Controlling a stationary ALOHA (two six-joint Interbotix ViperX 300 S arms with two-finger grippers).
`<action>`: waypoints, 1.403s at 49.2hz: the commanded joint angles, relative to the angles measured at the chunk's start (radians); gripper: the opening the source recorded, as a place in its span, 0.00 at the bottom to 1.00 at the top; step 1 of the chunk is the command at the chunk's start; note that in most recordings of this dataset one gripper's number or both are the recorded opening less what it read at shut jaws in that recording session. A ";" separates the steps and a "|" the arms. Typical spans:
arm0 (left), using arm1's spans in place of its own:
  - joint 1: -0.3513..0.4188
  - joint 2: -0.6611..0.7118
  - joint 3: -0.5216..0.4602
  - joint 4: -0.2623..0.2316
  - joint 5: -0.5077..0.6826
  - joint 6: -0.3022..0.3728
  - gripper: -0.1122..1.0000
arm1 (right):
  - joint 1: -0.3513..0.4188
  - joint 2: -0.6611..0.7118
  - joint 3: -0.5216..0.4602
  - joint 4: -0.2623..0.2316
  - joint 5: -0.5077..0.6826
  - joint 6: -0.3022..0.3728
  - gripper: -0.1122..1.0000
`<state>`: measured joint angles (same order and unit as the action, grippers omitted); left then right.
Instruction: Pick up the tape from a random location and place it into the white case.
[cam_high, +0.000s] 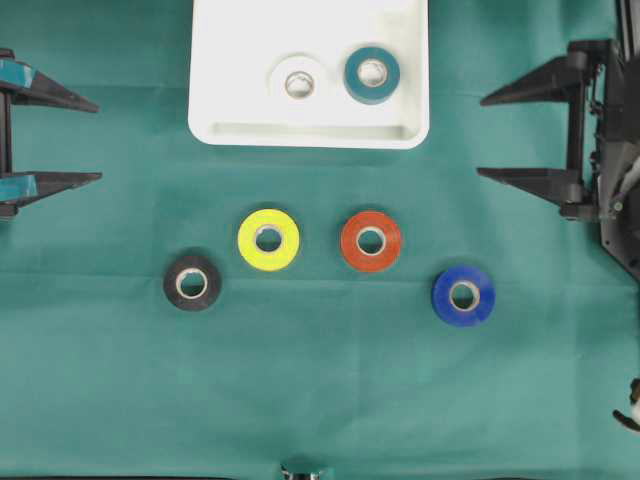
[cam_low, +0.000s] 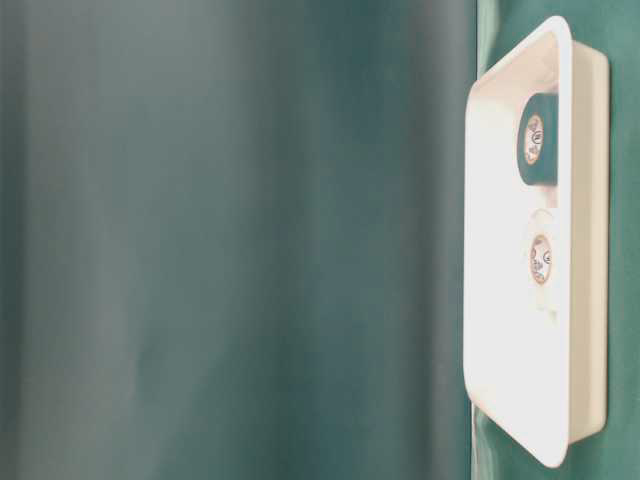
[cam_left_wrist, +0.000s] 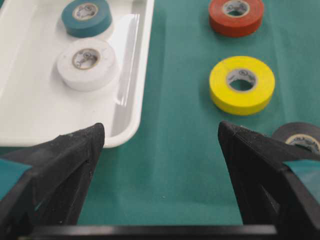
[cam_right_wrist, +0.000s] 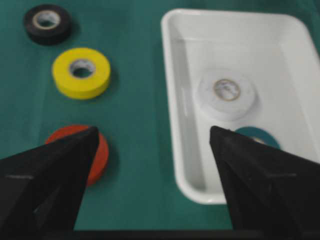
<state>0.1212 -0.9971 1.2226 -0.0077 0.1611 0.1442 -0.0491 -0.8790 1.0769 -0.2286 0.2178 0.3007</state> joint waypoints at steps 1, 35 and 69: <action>0.002 0.005 -0.011 -0.002 -0.009 -0.002 0.97 | 0.003 -0.026 0.048 0.005 -0.067 0.002 0.87; 0.002 0.005 -0.011 -0.002 -0.003 -0.003 0.97 | -0.003 -0.009 0.189 0.044 -0.247 0.002 0.87; -0.224 0.006 -0.015 -0.005 -0.037 -0.078 0.97 | -0.003 -0.009 0.173 0.044 -0.235 0.000 0.87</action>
<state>-0.0966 -0.9971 1.2226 -0.0092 0.1396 0.0690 -0.0506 -0.8928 1.2778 -0.1871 -0.0153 0.3007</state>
